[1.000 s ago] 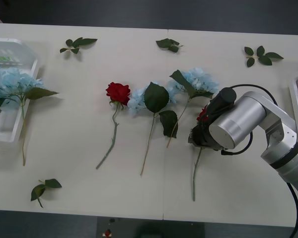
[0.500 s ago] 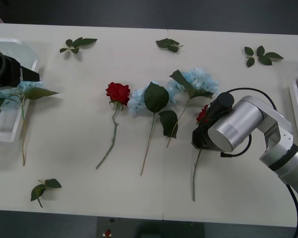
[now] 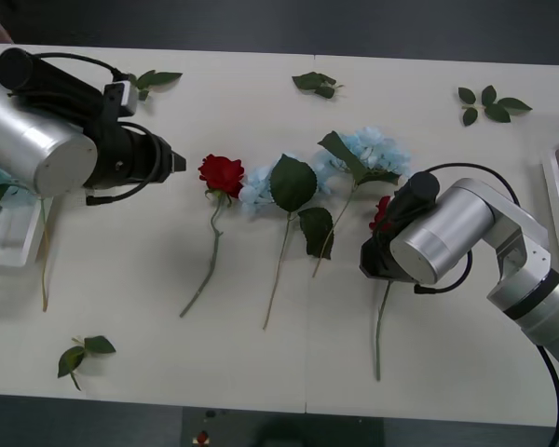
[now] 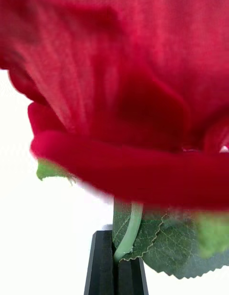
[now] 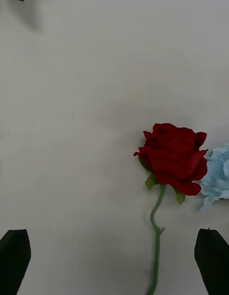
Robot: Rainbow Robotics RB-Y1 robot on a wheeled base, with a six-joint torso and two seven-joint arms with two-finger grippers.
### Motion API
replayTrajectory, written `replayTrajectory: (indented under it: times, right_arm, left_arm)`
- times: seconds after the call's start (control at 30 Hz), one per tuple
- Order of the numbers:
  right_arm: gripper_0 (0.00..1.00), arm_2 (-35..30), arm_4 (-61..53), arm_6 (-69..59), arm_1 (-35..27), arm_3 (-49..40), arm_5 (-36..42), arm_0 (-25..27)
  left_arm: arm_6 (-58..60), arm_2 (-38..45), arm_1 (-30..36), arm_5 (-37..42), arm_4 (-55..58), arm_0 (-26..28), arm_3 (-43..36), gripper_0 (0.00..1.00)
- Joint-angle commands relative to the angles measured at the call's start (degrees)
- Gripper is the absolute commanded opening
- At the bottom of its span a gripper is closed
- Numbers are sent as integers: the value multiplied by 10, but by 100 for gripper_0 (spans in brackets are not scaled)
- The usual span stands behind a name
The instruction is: Put the red flowers into the right box and the blue flowers into the left box
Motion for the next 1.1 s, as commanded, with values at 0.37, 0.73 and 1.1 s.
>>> replayTrajectory:
  times: [0.37,0.73,1.1]
  right_arm:
    - [0,-126,-62,17,-74,-147,126,-17]
    - [0,-270,-119,45,-109,-166,191,-17]
    - [0,-442,-117,172,-135,-122,258,-18]
  left_arm:
    - [-12,-87,-77,-100,-87,-38,105,100]
    - [-29,-129,-88,-111,-113,-38,130,100]
    - [-43,-150,-109,-169,-125,-46,191,100]
